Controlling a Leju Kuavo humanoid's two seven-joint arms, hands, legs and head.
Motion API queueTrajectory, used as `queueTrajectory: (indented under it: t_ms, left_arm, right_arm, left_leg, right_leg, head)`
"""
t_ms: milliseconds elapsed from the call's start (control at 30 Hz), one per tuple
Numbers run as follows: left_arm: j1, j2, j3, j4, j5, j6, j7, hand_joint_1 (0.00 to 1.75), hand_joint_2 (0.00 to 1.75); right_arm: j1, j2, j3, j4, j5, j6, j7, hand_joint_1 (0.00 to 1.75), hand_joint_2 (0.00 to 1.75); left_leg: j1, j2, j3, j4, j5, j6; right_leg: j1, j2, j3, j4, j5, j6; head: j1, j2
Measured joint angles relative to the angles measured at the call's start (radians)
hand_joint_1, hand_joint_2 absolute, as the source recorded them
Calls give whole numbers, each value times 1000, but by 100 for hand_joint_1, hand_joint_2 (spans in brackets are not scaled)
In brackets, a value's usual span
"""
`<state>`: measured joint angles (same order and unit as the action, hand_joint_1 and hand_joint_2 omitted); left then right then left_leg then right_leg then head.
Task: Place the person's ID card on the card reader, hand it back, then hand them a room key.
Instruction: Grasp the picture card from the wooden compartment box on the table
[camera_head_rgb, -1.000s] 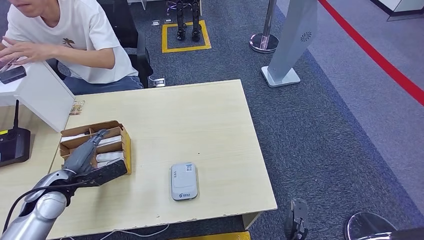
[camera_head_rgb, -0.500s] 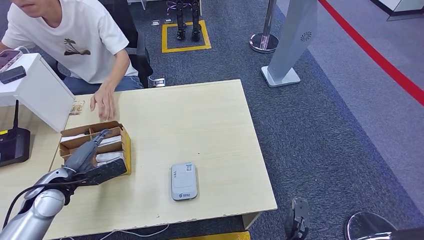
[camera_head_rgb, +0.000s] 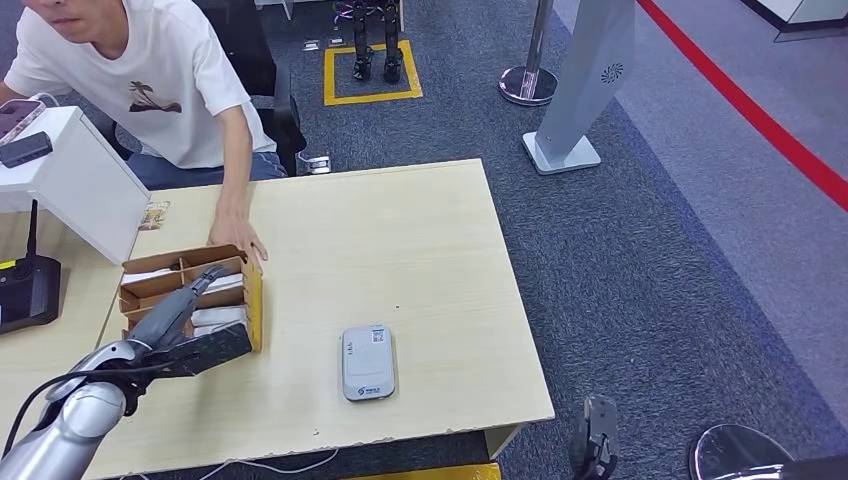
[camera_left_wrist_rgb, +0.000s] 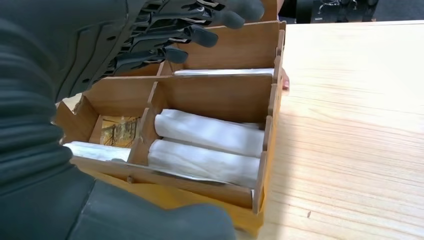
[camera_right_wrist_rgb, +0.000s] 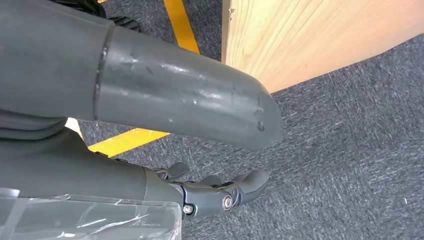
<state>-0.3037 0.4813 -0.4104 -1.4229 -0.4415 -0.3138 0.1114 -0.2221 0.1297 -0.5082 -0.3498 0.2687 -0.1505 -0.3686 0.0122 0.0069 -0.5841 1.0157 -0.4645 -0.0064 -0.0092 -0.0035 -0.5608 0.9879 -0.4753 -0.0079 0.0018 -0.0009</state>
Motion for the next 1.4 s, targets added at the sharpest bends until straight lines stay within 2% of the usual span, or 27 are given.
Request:
queueTrajectory:
  t_ms: [533,700,833,967,1100,1233,1400]
  left_arm:
    - [20,57,-19,-40,18,-20,3,0,175]
    - [24,81,-24,-53,-57,2,35,0,175]
    - [25,129,-30,-85,-121,-5,49,0,175]
    - [25,206,-36,-142,-92,-87,49,0,175]
    - [25,280,-38,-207,-54,-122,50,0,175]
    - [25,318,-39,-241,-47,-127,51,0,175]
    - [26,336,-44,-259,-46,-128,51,0,175]
  right_arm:
    - [0,0,10,1,-5,1,0,0,0]
    - [0,0,14,2,-13,1,0,0,0]
    - [2,0,14,2,-25,1,-5,0,0]
    - [3,0,14,3,-31,1,-10,0,0]
    - [3,0,14,4,-36,1,-13,0,0]
    - [3,0,14,4,-36,1,-14,0,0]
    - [3,0,14,4,-36,1,-15,0,0]
  left_leg:
    - [0,0,0,0,0,0]
    - [0,0,0,0,0,0]
    - [0,0,0,0,0,0]
    - [0,1,0,0,0,0]
    - [0,1,0,0,0,0]
    - [0,1,0,0,0,0]
    - [0,1,0,0,0,0]
  right_leg:
    - [0,0,0,0,0,0]
    - [0,0,0,0,0,0]
    - [0,0,0,0,0,0]
    - [0,1,-1,0,0,0]
    - [0,1,0,0,0,0]
    - [0,1,0,0,0,0]
    - [0,1,0,0,0,0]
  head:
    - [0,0]
    - [0,0]
    - [0,0]
    - [0,0]
    - [0,0]
    - [0,0]
    - [0,0]
